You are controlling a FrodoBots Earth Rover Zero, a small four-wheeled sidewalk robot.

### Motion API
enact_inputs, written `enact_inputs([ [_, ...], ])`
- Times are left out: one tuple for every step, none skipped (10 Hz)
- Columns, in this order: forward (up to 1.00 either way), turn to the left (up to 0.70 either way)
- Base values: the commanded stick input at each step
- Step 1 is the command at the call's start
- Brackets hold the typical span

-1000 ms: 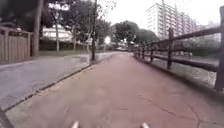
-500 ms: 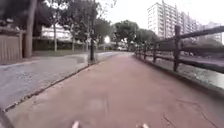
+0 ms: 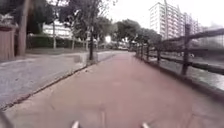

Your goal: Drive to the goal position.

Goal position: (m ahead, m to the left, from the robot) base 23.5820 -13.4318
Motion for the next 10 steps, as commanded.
enact_inputs([
  [0.7,-0.27],
  [0.7,-0.26],
  [0.7,-0.11],
  [0.7,0.0],
  [0.7,0.0],
  [0.7,0.0],
  [0.7,0.0],
  [0.7,0.0],
  [0.7,0.0],
  [0.7,0.0],
])
